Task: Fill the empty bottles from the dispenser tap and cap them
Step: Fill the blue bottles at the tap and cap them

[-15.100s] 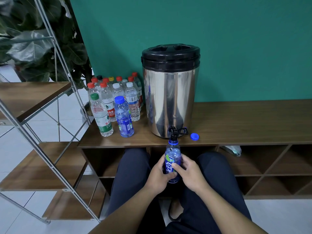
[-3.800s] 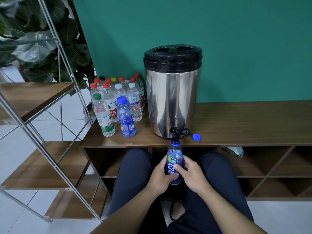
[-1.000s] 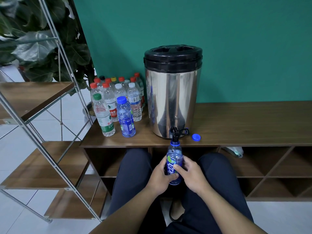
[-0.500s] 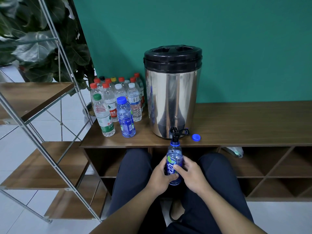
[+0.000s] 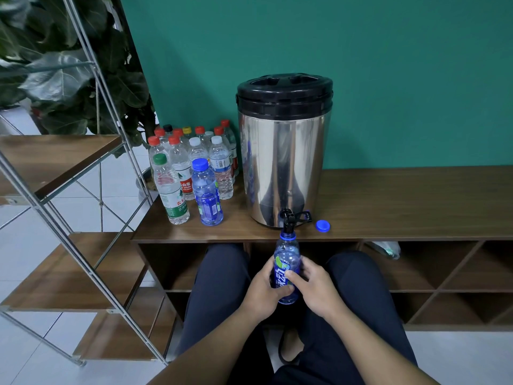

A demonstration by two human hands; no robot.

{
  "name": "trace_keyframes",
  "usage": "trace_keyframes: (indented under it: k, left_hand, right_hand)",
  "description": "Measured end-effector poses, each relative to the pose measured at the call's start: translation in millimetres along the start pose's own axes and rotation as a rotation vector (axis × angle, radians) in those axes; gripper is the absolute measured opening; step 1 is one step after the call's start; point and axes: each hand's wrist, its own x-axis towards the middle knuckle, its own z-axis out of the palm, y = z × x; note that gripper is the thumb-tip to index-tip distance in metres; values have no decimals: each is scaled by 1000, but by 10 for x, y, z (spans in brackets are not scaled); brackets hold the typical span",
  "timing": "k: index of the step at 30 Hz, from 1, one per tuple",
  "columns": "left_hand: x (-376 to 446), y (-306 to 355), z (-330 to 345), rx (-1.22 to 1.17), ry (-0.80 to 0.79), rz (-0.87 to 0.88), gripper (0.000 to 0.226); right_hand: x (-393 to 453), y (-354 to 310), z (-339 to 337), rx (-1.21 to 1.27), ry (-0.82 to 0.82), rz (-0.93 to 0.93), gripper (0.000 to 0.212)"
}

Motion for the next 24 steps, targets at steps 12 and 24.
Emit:
trace_keyframes:
  k: [12, 24]
  left_hand:
    - [5, -6, -7, 8, 4, -5, 74]
    - [11, -37, -9, 41, 3, -22, 74]
  right_hand:
    - [-10, -19, 4, 2, 9, 1, 29]
    - [-3, -10, 13, 25, -1, -2, 33]
